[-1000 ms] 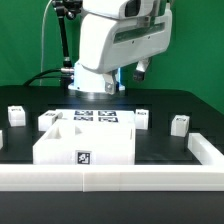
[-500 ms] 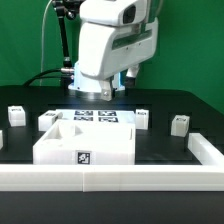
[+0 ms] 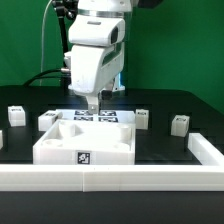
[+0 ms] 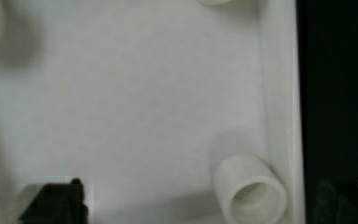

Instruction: Assemble one leg

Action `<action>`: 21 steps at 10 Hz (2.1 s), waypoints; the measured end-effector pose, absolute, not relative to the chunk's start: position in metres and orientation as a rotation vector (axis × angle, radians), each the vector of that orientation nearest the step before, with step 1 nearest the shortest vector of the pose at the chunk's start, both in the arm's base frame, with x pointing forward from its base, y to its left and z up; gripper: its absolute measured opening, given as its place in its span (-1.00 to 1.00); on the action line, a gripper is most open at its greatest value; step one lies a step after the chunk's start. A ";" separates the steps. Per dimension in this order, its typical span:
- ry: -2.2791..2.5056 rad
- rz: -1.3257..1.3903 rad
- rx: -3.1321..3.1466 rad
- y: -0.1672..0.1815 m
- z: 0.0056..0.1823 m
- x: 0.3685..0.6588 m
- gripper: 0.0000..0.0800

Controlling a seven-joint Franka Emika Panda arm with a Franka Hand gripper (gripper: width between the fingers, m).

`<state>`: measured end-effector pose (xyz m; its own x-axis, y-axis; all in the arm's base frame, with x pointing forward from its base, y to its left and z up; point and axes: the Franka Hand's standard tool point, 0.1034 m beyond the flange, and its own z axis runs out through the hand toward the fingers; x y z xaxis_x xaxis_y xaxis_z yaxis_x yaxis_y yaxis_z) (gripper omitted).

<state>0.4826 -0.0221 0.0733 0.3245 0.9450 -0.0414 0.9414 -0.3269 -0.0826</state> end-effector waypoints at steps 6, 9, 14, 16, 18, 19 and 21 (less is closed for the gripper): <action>-1.938 0.023 -2.448 -0.025 0.034 0.447 0.62; -1.924 0.020 -2.448 -0.024 0.013 0.442 0.62; -1.886 0.034 -2.466 -0.020 0.007 0.438 0.21; -1.886 0.034 -2.466 -0.020 0.007 0.438 -0.29; -1.889 0.025 -2.470 -0.020 0.008 0.439 -0.85; -1.889 0.023 -2.471 -0.020 0.008 0.439 -0.85; -1.889 0.023 -2.471 -0.020 0.008 0.439 -0.85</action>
Offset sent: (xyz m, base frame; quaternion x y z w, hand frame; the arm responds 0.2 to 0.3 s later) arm -0.0429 0.0087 -0.0298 -0.0433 0.0511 -0.0647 0.9957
